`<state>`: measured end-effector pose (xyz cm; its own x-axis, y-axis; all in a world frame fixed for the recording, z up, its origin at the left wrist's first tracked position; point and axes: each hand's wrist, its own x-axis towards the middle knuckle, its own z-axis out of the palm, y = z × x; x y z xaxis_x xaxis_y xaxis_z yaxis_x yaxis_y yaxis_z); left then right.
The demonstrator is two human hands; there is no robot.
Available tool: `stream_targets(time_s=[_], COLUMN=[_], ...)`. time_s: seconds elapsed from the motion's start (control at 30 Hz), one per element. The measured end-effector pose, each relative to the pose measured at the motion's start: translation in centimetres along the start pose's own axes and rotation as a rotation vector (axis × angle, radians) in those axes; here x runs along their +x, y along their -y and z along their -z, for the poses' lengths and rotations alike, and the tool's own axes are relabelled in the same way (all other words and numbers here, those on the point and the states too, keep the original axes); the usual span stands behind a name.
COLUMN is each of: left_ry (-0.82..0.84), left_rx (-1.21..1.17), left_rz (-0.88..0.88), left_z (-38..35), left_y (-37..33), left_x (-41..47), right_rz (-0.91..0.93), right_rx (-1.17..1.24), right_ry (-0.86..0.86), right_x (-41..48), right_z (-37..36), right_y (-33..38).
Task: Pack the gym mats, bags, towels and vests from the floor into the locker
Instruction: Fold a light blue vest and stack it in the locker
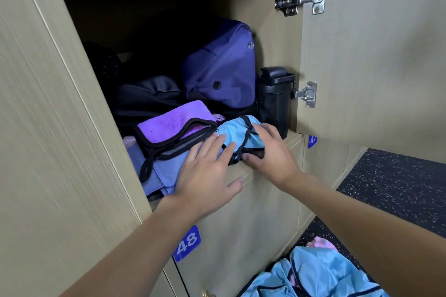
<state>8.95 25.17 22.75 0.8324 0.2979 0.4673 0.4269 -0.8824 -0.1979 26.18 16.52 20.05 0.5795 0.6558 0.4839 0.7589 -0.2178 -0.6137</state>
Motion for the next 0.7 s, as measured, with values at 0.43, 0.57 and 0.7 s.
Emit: stream_targets(time_s=[0.43,0.57,0.7], left_ry=[-0.060,0.105,0.355], left_rx=[-0.327,-0.439,-0.486], left_rz=[-0.093,-0.157,-0.197], left_z=[2.0,1.3,-2.9], left_y=[-3.4,-7.5,-12.2], left_x=[-2.5,-4.3,-6.9], right_rz=[-0.085,-0.184,-0.333], right_rx=[-0.003,-0.058,-0.076], right_ry=[0.022,0.067,0.142], right_x=[-7.8,-13.6,-20.8], right_z=[4.4,5.5,5.8], right_y=[-0.7,-2.3,-5.3])
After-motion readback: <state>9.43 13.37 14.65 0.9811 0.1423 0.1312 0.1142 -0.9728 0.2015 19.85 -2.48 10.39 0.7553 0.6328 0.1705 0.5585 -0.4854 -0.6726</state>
